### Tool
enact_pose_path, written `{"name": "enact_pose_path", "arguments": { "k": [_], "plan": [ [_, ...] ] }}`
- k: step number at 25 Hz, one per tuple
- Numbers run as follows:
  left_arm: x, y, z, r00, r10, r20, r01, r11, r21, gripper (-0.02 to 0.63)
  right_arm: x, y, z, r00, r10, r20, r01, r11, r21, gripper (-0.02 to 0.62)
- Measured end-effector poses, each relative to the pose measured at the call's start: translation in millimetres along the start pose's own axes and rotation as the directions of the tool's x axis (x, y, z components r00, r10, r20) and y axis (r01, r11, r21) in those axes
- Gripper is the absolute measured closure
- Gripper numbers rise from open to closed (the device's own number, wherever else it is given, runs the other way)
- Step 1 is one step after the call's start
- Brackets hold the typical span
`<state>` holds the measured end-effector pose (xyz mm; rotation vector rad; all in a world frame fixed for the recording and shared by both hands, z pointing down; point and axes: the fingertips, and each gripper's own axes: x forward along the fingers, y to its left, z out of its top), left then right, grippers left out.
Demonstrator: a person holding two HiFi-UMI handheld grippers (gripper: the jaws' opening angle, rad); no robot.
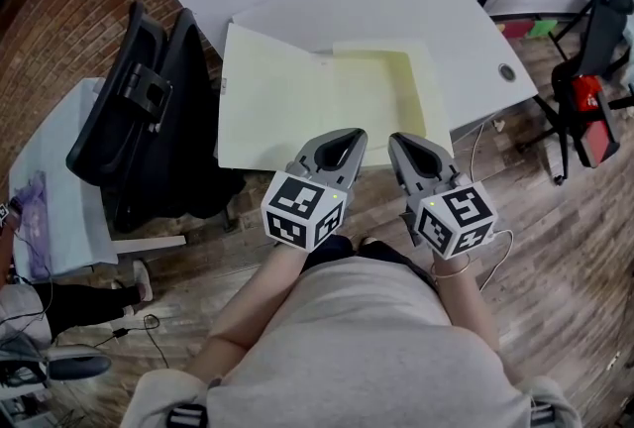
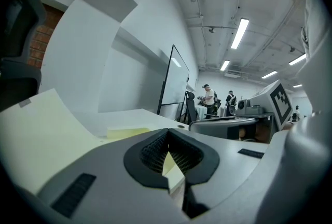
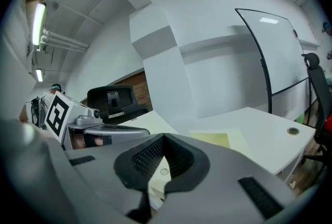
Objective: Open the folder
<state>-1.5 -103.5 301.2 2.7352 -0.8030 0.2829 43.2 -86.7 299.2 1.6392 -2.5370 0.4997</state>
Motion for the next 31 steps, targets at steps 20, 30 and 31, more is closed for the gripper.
{"name": "enact_pose_path", "arguments": {
  "k": [20,30,31],
  "plan": [
    [-9.7,-2.6,-8.1,1.000,-0.006,-0.023,0.006,1.000,-0.021,0.588,-3.8,9.8,-11.3,1.000,0.008,-0.028,-0.007,1.000,0.015,0.574],
    [-10.7,-1.0,-10.5,0.999,-0.019,-0.032,0.018,0.999,-0.032,0.588,-3.7,8.8,-12.0,0.999,-0.002,-0.036,0.002,1.000,0.011,0.575],
    [-11.0,-1.3,-10.8,0.999,-0.021,-0.034,0.020,0.999,-0.033,0.588,-3.8,8.5,-11.8,0.999,-0.002,-0.037,0.003,1.000,0.009,0.574]
  ]
}}
